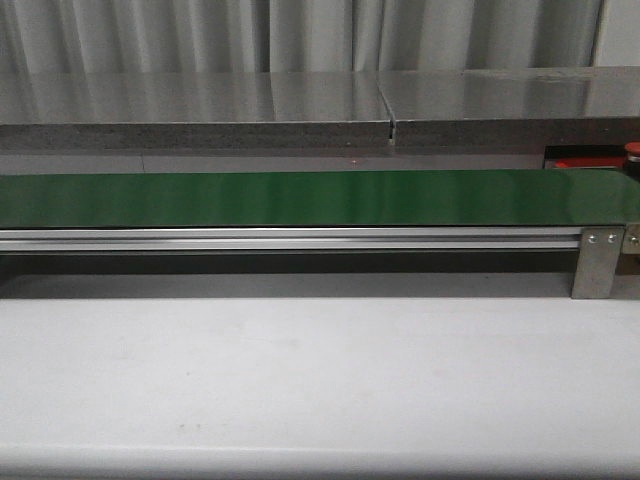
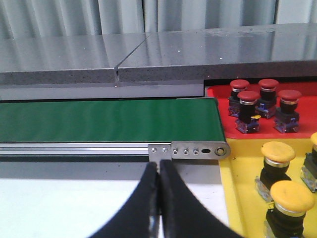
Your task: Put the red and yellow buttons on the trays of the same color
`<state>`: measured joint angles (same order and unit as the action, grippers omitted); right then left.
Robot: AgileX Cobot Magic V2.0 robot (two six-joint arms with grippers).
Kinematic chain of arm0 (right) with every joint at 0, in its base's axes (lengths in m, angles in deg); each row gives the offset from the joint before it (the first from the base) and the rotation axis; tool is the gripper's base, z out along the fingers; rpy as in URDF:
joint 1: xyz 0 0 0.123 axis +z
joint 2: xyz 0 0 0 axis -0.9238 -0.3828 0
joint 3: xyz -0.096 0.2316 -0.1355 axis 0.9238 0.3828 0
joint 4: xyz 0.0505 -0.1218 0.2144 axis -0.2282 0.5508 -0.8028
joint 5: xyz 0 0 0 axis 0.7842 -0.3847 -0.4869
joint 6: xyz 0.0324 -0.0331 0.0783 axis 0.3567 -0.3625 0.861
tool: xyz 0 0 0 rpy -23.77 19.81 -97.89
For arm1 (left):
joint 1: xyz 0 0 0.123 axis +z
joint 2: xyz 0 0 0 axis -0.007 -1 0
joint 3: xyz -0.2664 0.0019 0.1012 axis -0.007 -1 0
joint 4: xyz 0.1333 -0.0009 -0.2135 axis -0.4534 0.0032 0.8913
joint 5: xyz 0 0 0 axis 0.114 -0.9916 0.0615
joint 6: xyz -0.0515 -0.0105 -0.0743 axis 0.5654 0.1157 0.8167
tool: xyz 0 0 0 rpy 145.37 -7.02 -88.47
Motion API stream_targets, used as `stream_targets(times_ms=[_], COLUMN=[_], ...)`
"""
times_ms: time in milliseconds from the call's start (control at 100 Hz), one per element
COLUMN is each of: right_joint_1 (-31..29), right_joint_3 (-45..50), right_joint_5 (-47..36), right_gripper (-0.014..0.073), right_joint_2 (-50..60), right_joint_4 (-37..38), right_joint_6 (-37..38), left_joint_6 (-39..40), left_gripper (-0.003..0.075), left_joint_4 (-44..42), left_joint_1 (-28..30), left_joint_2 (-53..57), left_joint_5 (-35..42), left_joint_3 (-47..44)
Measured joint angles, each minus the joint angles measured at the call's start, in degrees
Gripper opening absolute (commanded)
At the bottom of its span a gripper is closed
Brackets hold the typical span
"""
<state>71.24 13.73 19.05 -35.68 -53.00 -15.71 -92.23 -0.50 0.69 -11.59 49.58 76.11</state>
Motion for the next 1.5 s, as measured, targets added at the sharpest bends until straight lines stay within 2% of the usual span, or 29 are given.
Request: stream_targets(times_ms=[270,670,1300,1500], right_joint_1=[0.0,0.0,0.0,0.0], right_joint_3=[0.0,0.0,0.0,0.0], right_joint_5=[0.0,0.0,0.0,0.0], right_gripper=[-0.0066,-0.0066,-0.0066,-0.0066], right_joint_2=[0.0,0.0,0.0,0.0], right_joint_4=[0.0,0.0,0.0,0.0], right_joint_6=[0.0,0.0,0.1,0.1], left_joint_6=[7.57,13.2,13.89,13.89], left_gripper=[-0.0019,-0.0019,-0.0019,-0.0019], left_joint_4=[-6.75,-10.53,-12.47,-15.72], left_joint_1=[-0.86,-2.98,-2.98,-2.98], left_joint_2=[8.97,22.6,24.79,24.79], left_joint_5=[6.9,7.5,10.92,11.75], left_joint_3=[-9.33,-20.86,-21.11,-21.09])
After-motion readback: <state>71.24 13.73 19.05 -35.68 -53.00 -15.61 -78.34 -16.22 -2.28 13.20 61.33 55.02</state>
